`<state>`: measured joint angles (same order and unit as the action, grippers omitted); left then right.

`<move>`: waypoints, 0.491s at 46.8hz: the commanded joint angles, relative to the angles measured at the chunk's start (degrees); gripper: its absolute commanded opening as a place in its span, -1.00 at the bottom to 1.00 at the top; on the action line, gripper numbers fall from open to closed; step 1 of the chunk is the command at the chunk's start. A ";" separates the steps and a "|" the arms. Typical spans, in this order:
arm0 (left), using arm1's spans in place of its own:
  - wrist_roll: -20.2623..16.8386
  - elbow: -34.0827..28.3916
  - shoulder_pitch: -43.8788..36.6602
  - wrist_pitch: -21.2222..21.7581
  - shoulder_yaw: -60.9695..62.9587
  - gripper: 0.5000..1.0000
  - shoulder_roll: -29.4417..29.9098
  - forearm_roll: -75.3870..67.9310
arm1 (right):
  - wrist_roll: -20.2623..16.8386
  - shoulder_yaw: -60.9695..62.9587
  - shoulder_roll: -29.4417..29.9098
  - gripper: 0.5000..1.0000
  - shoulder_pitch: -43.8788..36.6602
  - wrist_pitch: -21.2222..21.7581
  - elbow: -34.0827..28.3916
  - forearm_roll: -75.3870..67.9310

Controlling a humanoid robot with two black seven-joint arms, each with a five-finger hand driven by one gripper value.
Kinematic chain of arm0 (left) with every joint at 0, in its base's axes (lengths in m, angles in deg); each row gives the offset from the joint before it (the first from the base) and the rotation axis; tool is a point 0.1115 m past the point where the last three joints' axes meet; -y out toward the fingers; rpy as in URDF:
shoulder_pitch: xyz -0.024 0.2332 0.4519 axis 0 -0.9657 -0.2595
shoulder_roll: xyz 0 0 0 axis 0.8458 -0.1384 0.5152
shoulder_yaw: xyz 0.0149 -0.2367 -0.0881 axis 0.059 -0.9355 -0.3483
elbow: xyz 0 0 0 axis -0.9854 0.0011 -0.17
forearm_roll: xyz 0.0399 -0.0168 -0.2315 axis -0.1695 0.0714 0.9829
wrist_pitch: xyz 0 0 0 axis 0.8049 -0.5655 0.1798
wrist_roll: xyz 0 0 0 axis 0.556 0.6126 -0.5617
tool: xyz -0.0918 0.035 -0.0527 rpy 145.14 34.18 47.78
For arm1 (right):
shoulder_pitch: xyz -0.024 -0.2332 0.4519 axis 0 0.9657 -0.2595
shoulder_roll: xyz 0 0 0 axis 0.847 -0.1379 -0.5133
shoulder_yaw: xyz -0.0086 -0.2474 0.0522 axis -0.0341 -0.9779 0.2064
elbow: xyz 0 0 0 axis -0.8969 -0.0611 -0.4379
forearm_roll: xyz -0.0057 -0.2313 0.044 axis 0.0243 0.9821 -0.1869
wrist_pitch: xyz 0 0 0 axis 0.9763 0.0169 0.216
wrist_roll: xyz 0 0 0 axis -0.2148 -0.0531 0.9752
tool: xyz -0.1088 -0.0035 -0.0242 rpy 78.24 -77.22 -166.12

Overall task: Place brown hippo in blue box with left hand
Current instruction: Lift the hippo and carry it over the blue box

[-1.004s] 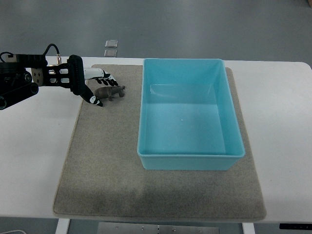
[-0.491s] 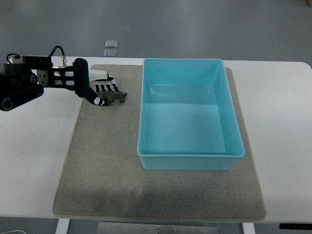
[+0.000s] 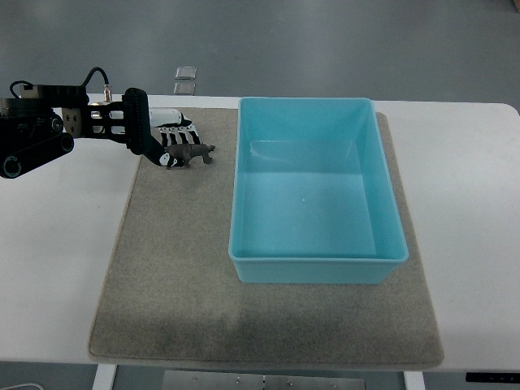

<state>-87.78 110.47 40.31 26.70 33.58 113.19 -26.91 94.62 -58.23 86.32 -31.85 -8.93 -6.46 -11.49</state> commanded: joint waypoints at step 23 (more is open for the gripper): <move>-0.13 2.03 4.62 3.68 -7.70 -1.00 -0.89 0.40 | 0.02 0.00 0.00 0.74 0.00 -0.01 0.00 0.00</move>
<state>-87.92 111.59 44.83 30.36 26.46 113.03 -26.64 94.61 -58.23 86.32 -31.84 -8.93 -6.46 -11.49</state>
